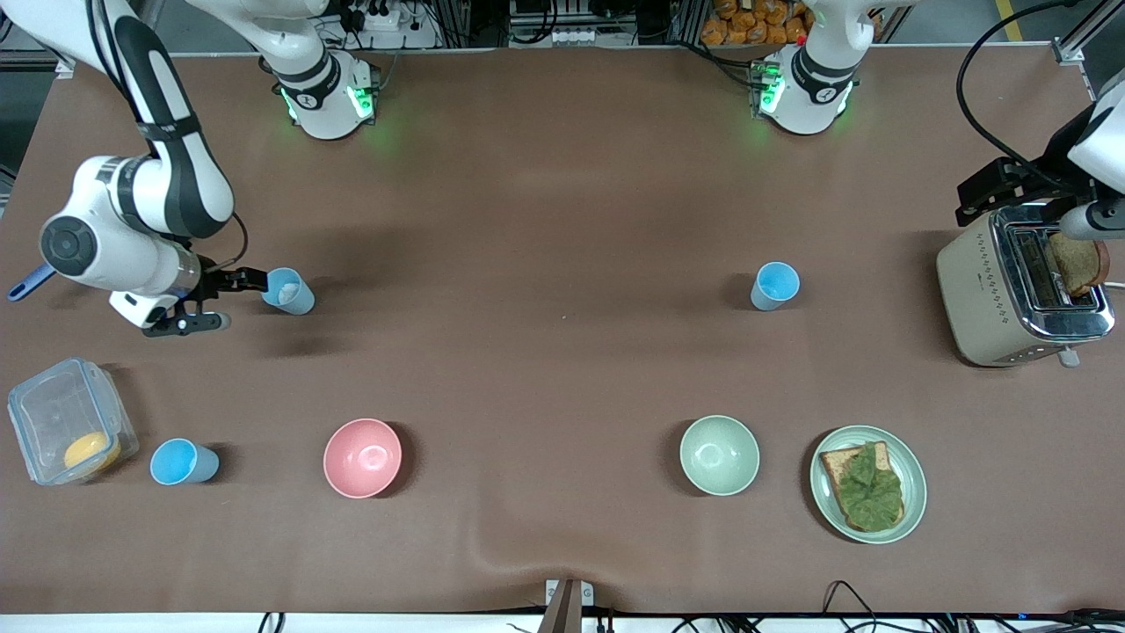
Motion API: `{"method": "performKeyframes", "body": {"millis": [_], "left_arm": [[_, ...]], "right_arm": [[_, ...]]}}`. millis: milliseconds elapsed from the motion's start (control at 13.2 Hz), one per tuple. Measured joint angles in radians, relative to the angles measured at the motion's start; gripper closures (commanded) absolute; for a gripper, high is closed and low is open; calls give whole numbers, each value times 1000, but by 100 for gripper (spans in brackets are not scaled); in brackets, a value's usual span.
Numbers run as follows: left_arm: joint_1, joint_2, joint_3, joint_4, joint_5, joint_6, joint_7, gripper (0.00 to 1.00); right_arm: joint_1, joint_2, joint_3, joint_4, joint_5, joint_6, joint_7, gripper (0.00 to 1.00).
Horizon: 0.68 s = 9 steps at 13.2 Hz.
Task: Stack blue cups with both arms
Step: 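Reach the right gripper to the blue cup beside the black pot and grasp it, then carry the blue cup with the right gripper toward the table middle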
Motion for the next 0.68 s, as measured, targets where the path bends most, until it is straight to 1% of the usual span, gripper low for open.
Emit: {"method": "performKeyframes", "body": {"millis": [228, 304, 380, 532, 608, 684], "left_arm": [[0, 0, -2, 0, 0, 0, 0, 0], [0, 0, -3, 0, 0, 0, 0, 0], [0, 0, -3, 0, 0, 0, 0, 0], [0, 0, -3, 0, 0, 0, 0, 0], [0, 0, -3, 0, 0, 0, 0, 0], [0, 0, -3, 0, 0, 0, 0, 0]], "right_arm": [[0, 44, 1, 0, 12, 9, -2, 0], [0, 51, 2, 0, 17, 10, -2, 2], [0, 55, 3, 0, 19, 10, -2, 20], [0, 60, 6, 0, 23, 6, -5, 70], [0, 61, 7, 0, 26, 2, -6, 90], [0, 62, 9, 0, 33, -5, -6, 100]]}}
